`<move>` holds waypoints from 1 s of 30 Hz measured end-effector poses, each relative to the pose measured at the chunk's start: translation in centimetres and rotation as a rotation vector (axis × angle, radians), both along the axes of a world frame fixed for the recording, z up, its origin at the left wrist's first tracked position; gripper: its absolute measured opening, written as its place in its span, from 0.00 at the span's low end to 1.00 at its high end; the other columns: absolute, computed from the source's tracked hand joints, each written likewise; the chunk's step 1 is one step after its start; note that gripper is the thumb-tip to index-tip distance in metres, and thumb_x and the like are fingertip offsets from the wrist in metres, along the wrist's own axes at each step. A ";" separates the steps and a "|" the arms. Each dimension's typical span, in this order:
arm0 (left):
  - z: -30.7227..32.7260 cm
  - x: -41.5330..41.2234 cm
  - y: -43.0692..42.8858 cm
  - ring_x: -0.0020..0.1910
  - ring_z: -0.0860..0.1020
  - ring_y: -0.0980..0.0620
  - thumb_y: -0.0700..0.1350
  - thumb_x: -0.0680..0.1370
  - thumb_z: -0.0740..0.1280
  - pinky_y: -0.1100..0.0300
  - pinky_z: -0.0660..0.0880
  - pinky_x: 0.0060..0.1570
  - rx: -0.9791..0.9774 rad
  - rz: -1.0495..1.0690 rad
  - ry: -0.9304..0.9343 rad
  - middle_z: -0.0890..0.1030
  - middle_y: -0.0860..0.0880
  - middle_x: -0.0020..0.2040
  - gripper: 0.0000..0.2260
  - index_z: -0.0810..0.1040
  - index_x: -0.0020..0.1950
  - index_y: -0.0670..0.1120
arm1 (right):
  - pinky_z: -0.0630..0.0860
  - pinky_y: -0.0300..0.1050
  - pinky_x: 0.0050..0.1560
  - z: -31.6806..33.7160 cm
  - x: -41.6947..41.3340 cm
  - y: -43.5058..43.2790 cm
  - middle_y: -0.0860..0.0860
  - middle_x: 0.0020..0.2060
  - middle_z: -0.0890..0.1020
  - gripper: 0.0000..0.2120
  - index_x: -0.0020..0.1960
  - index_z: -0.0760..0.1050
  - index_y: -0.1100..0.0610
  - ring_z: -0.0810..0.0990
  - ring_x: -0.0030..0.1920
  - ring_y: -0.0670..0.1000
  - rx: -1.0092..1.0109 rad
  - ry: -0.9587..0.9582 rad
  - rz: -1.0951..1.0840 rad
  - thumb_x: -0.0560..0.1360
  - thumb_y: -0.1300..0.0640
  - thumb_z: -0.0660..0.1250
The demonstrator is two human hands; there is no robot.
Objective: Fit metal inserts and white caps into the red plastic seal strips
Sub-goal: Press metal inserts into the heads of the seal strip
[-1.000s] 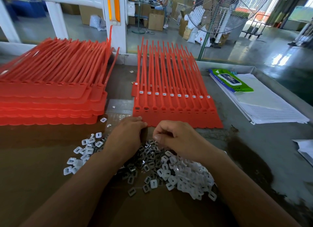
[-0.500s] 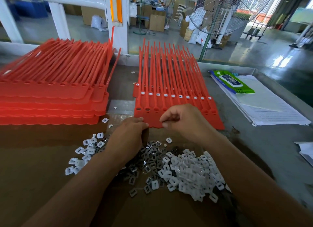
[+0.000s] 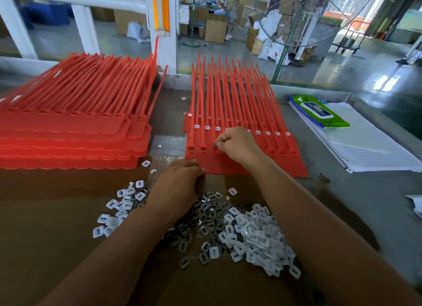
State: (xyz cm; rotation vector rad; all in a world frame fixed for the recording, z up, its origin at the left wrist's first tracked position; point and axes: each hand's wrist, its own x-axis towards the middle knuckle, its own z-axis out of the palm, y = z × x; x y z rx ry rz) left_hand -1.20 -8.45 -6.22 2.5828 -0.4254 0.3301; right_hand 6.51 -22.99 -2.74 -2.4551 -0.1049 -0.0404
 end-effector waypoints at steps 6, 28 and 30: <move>-0.2 0.2 0.0 0.58 0.73 0.46 0.33 0.71 0.63 0.58 0.68 0.54 0.000 -0.002 -0.004 0.78 0.45 0.57 0.16 0.80 0.55 0.44 | 0.69 0.37 0.47 -0.6 0.5 0.0 0.53 0.50 0.82 0.09 0.48 0.82 0.61 0.77 0.51 0.48 -0.058 0.019 0.014 0.75 0.64 0.62; -0.4 0.2 0.1 0.59 0.71 0.48 0.35 0.72 0.63 0.59 0.66 0.54 0.025 -0.011 0.002 0.77 0.47 0.59 0.15 0.78 0.57 0.46 | 0.76 0.48 0.48 -1.4 1.2 0.6 0.57 0.47 0.82 0.08 0.45 0.80 0.63 0.79 0.49 0.54 -0.074 0.000 -0.108 0.73 0.63 0.63; -0.4 0.3 0.1 0.60 0.70 0.49 0.35 0.73 0.63 0.59 0.66 0.56 0.025 -0.011 0.009 0.76 0.47 0.61 0.16 0.77 0.59 0.47 | 0.74 0.42 0.48 -1.3 1.1 0.2 0.53 0.49 0.81 0.07 0.46 0.80 0.62 0.78 0.51 0.51 -0.050 0.005 -0.066 0.74 0.64 0.63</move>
